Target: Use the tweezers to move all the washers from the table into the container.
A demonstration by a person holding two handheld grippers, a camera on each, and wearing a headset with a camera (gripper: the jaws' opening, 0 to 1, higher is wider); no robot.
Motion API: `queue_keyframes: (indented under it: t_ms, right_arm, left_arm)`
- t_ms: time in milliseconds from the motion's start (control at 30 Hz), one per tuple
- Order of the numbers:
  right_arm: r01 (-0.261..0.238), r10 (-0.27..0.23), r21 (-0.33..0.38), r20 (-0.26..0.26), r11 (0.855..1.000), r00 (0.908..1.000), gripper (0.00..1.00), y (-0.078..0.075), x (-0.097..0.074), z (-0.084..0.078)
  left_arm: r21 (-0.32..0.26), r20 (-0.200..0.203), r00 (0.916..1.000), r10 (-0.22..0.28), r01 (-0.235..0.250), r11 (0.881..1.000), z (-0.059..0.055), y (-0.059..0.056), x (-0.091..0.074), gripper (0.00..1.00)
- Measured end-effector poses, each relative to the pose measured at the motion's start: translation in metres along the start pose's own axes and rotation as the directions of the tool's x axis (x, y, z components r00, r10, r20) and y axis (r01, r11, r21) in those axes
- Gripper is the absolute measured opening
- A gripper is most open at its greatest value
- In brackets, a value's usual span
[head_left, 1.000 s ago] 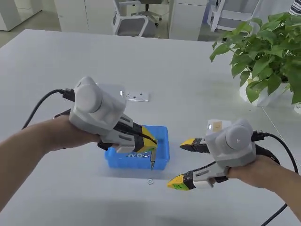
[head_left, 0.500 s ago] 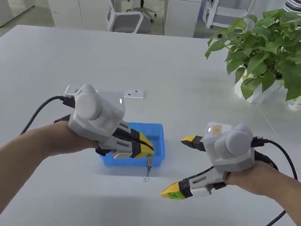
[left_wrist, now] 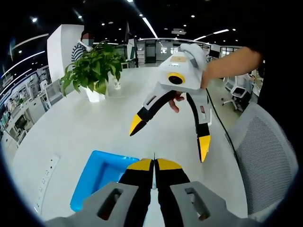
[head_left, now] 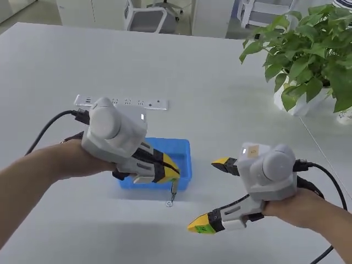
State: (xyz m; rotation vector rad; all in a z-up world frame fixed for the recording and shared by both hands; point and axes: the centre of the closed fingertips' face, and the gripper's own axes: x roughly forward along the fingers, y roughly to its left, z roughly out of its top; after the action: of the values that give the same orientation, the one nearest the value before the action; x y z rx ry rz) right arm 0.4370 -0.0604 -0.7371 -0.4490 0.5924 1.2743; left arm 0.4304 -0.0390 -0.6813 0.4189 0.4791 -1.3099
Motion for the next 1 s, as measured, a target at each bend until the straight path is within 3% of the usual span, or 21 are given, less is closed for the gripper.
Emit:
queue_keyframes:
  t_ms: [1000]
  right_arm:
    - [-0.014, 0.014, 0.002, -0.015, 1.0, 0.9998, 0.95, 0.006, 0.003, -0.008]
  left_arm:
    - [-0.008, -0.011, 0.9999, -0.001, 0.001, 1.0, -0.015, -0.003, 0.006, 0.05]
